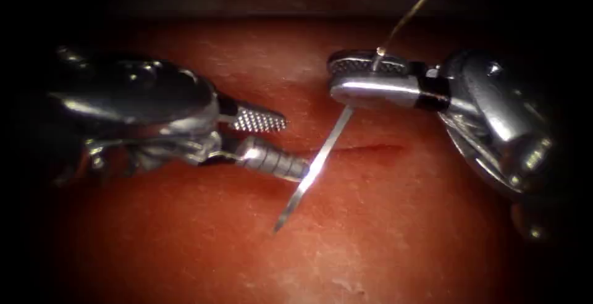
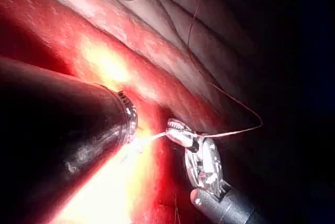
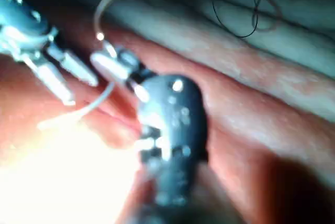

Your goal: Wound Closure

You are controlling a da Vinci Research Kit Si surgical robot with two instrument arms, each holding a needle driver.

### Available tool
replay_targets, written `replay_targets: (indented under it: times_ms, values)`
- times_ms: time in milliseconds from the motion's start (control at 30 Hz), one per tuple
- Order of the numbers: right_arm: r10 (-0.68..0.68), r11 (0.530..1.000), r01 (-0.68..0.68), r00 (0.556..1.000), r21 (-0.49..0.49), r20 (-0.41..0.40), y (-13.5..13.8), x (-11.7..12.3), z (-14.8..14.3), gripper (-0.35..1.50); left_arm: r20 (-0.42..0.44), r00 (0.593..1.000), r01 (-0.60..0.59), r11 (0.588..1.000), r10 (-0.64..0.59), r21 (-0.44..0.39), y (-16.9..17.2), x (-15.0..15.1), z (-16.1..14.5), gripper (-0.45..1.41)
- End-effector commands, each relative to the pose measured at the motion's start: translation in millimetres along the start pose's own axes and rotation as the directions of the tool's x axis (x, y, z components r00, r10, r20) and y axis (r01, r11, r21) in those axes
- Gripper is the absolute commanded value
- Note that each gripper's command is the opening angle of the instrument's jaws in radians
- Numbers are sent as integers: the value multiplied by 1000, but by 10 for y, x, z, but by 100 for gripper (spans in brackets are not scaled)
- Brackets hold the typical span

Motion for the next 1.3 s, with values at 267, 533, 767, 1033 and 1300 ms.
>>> replay_targets:
  times_ms: [267, 533, 767, 1033, 1300]
  values:
    - [-23, 999, 24, 999, 35, -27, 1, -6, 14, -35, 7, 1000, 20, 997, -20, -72, -13, -6, 15, 77]
    - [-56, 992, 60, 998, 113, -38, -4, -8, 22, -35, -31, 999, 36, 976, -43, -215, -20, -9, 8, 41]
    - [-58, 992, 63, 997, 112, -42, -5, -9, 22, -35, -16, 996, 75, 951, -83, -299, -20, -13, 2, -35]
    - [-59, 992, 63, 997, 107, -42, -6, -9, 25, -35, -30, 994, 93, 950, -107, -297, -21, -7, 11, 42]
    - [-59, 992, 63, 997, 107, -42, -6, -10, 26, -35, -51, 992, 100, 956, -118, -275, -24, -4, 16, 64]
